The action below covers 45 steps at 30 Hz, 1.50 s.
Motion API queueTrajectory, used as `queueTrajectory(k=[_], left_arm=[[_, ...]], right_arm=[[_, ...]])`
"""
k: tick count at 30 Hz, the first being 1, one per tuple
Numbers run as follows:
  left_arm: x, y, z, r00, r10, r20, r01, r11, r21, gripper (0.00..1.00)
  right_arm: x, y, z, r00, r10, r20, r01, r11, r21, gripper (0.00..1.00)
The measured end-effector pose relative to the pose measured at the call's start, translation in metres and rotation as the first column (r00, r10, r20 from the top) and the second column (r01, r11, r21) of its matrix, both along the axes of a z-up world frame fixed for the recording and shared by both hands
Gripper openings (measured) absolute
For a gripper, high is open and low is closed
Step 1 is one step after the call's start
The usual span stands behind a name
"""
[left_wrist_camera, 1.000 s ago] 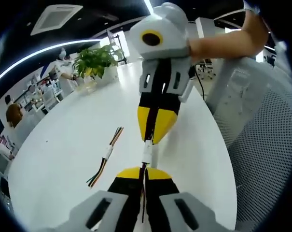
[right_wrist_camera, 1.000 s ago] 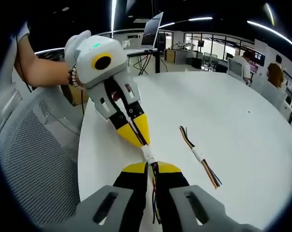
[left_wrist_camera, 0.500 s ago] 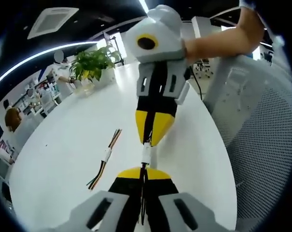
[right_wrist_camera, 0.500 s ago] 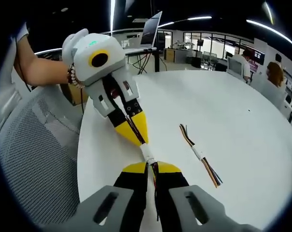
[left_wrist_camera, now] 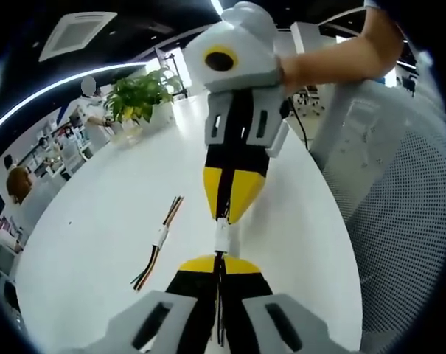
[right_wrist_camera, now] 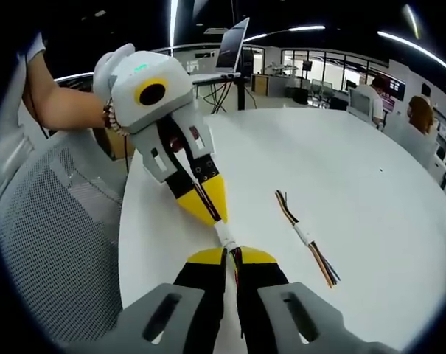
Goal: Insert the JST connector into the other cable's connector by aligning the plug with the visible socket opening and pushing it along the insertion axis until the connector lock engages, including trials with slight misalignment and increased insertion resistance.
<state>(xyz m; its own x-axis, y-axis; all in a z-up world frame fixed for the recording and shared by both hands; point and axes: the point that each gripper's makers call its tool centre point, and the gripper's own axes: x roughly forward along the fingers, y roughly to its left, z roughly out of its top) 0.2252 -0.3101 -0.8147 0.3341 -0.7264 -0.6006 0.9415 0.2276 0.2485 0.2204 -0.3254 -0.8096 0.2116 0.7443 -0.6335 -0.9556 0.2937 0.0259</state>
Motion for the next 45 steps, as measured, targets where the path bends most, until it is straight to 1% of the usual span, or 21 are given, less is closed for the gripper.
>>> queueTrajectory(k=[6, 10, 11, 13, 14, 16, 17, 18, 20, 24, 25, 27, 29, 31, 34, 37, 39, 42, 44, 45], left_arm=[[0.0, 0.0, -0.001, 1.0, -0.001, -0.001, 0.001, 1.0, 0.005, 0.0], [0.003, 0.001, -0.002, 1.0, 0.016, 0.006, -0.016, 1.0, 0.003, 0.0], [0.007, 0.0, 0.001, 1.0, 0.025, 0.017, -0.025, 1.0, -0.007, 0.0], [0.014, -0.001, 0.006, 0.999, 0.035, 0.023, -0.035, 0.999, -0.031, 0.0], [0.021, -0.002, 0.012, 0.998, 0.064, 0.021, -0.062, 0.996, -0.061, 0.0], [0.028, -0.002, 0.014, 0.997, 0.073, 0.018, -0.071, 0.995, -0.064, 0.0], [0.032, -0.004, 0.015, 0.996, 0.08, 0.025, -0.079, 0.995, -0.059, 0.0], [0.035, -0.005, 0.013, 0.997, 0.069, 0.038, -0.068, 0.997, -0.035, 0.0], [0.04, -0.006, 0.008, 0.997, 0.066, 0.038, -0.066, 0.998, -0.015, 0.0], [0.053, -0.005, 0.0, 0.996, 0.091, 0.006, -0.091, 0.996, -0.02, 0.0], [0.054, -0.005, 0.0, 0.996, 0.091, 0.006, -0.091, 0.996, -0.02, 0.0], [0.057, -0.006, -0.002, 0.995, 0.097, 0.001, -0.097, 0.995, -0.022, 0.0], [0.06, -0.006, -0.005, 0.996, 0.093, 0.004, -0.093, 0.995, -0.017, 0.0], [0.064, -0.007, -0.007, 0.995, 0.096, -0.005, -0.096, 0.995, -0.02, 0.0], [0.067, -0.009, -0.011, 0.996, 0.094, -0.01, -0.094, 0.995, -0.017, 0.0], [0.069, -0.011, -0.016, 0.995, 0.1, -0.02, -0.101, 0.995, -0.014, 0.0], [0.071, -0.01, -0.02, 0.994, 0.105, -0.03, -0.105, 0.994, -0.013, 0.0], [0.074, -0.01, -0.024, 0.992, 0.112, -0.049, -0.113, 0.993, -0.015, 0.0], [0.076, -0.007, -0.028, 0.988, 0.136, -0.076, -0.137, 0.991, -0.006, 0.0], [0.076, -0.007, -0.029, 0.988, 0.134, -0.075, -0.135, 0.991, -0.005, 0.0]], right_arm=[[0.0, 0.0, -0.001, 1.0, -0.001, -0.003, 0.001, 1.0, -0.001, 0.02], [0.004, 0.0, -0.002, 1.0, -0.002, 0.023, 0.002, 1.0, 0.002, 0.02], [0.005, 0.0, -0.001, 1.0, -0.003, 0.026, 0.003, 1.0, 0.004, 0.02], [0.013, -0.002, 0.004, 0.998, -0.014, 0.059, 0.012, 0.999, 0.031, 0.02], [0.021, -0.003, 0.01, 0.995, -0.026, 0.096, 0.021, 0.998, 0.056, 0.02], [0.026, -0.005, 0.011, 0.992, -0.027, 0.125, 0.019, 0.998, 0.062, 0.03], [0.031, -0.006, 0.011, 0.988, -0.031, 0.151, 0.022, 0.998, 0.061, 0.03], [0.031, -0.006, 0.009, 0.989, -0.034, 0.142, 0.027, 0.998, 0.052, 0.03], [0.035, -0.006, 0.006, 0.989, -0.045, 0.144, 0.038, 0.998, 0.054, 0.03], [0.047, -0.007, -0.002, 0.986, -0.073, 0.15, 0.065, 0.996, 0.055, 0.03], [0.049, -0.007, -0.003, 0.986, -0.074, 0.149, 0.066, 0.996, 0.056, 0.03], [0.052, -0.007, -0.003, 0.987, -0.092, 0.129, 0.084, 0.994, 0.068, 0.03], [0.055, -0.008, -0.004, 0.988, -0.092, 0.126, 0.084, 0.994, 0.069, 0.03], [0.057, -0.008, -0.007, 0.988, -0.094, 0.121, 0.086, 0.994, 0.068, 0.03], [0.061, -0.011, -0.013, 0.989, -0.102, 0.11, 0.095, 0.993, 0.068, 0.04], [0.065, -0.012, -0.018, 0.989, -0.096, 0.115, 0.09, 0.994, 0.056, 0.04], [0.067, -0.012, -0.021, 0.99, -0.089, 0.113, 0.084, 0.995, 0.049, 0.04], [0.072, -0.012, -0.03, 0.99, -0.104, 0.095, 0.101, 0.994, 0.039, 0.04], [0.071, -0.011, -0.034, 0.99, -0.107, 0.09, 0.104, 0.994, 0.042, 0.04], [0.071, -0.01, -0.035, 0.99, -0.109, 0.088, 0.106, 0.994, 0.042, 0.04]])
